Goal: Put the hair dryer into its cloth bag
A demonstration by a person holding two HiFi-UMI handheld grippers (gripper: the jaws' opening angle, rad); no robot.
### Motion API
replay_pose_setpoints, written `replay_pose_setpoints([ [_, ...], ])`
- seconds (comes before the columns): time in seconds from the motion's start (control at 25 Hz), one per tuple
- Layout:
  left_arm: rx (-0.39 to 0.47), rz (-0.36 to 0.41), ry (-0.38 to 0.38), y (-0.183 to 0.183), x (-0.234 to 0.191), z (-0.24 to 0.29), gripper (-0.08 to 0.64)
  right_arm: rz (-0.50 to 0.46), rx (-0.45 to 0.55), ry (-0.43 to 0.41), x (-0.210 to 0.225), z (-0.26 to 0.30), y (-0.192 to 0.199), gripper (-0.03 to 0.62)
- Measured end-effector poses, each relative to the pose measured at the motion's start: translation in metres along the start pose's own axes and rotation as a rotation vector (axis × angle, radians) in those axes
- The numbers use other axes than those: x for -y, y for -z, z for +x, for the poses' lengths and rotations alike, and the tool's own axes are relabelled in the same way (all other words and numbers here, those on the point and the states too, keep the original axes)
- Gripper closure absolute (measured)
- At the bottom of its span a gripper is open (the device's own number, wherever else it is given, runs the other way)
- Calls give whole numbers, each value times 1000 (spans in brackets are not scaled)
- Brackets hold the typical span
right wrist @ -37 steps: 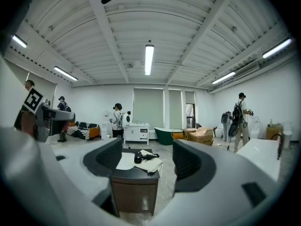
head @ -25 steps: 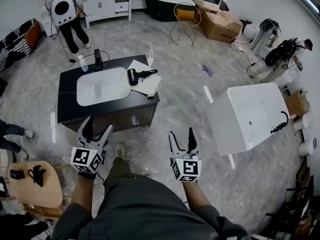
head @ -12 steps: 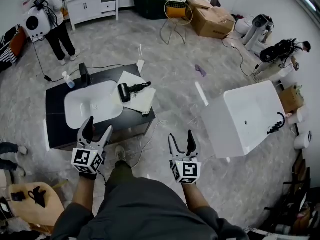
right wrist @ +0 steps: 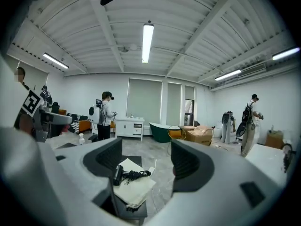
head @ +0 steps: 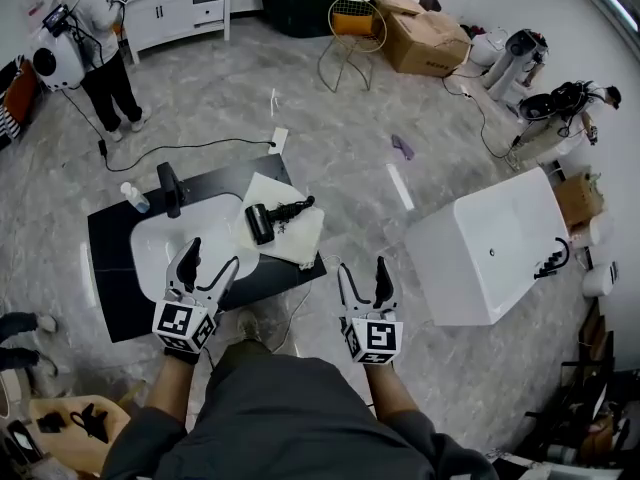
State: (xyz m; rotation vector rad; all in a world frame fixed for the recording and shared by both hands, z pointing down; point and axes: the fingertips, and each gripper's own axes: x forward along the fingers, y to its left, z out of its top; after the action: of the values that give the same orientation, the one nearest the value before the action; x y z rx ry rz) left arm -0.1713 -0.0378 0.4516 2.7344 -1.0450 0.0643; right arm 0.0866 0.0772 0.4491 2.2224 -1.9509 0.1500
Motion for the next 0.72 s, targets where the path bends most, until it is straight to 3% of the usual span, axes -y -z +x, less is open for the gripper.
replay_pose_setpoints([
  [0.32, -8, -7, -15, -9, -33, 32, 209, -6, -4, -26, -9, 57, -15, 269],
  [0.72, 10, -7, -188, -10, -36, 46, 210, -48, -6, -197, 14, 108, -15, 269],
])
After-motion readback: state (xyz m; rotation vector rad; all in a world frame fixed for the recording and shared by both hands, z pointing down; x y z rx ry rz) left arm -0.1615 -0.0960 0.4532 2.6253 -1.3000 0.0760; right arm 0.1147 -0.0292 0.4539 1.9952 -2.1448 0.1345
